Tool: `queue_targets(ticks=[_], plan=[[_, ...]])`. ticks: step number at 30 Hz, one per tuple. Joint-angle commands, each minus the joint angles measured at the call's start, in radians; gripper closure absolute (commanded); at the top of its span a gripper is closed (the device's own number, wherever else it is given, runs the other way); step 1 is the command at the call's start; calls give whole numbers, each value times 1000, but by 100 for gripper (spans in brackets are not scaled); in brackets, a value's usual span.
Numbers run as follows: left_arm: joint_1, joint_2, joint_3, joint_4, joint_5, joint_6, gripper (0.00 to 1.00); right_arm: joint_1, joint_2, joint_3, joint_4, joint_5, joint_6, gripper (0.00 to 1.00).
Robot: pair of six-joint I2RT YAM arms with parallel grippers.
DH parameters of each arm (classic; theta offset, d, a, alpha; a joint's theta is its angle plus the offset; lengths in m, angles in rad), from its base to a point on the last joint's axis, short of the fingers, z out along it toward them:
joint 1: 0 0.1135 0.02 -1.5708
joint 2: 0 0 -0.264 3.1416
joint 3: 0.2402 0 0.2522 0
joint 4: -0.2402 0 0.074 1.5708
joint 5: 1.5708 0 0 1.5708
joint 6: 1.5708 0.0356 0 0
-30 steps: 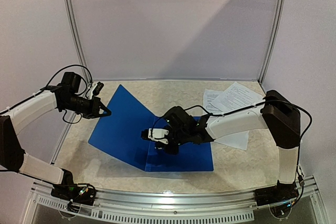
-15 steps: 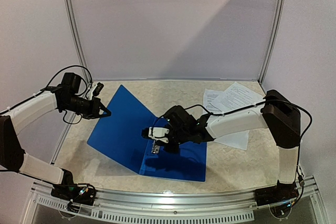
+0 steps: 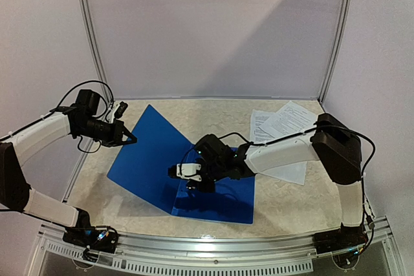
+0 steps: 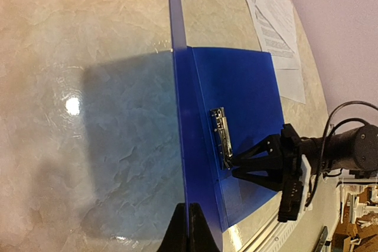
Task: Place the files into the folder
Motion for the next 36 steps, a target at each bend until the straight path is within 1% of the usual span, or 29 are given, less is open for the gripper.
queue_targets(ticks=[1,5,9,18,24,36], plan=[[-4,-7,-8,6,-1,10,100,8,59,27,-52,0,-47,77],[-4,-6,-6,5,3,8,100,8,71,35,-52,0,-48,77],[-4,-7,-3,3,3,9,100,7,82,35,-56,1,-50,79],[-4,-8,0,0,1,10,100,20,113,31,-124,12,-84,94],[-3,-6,2,-1,-2,10,100,26,112,-30,-148,33,-81,97],[-2,-6,9,-7,-7,15,100,27,112,-139,-138,52,-24,97]])
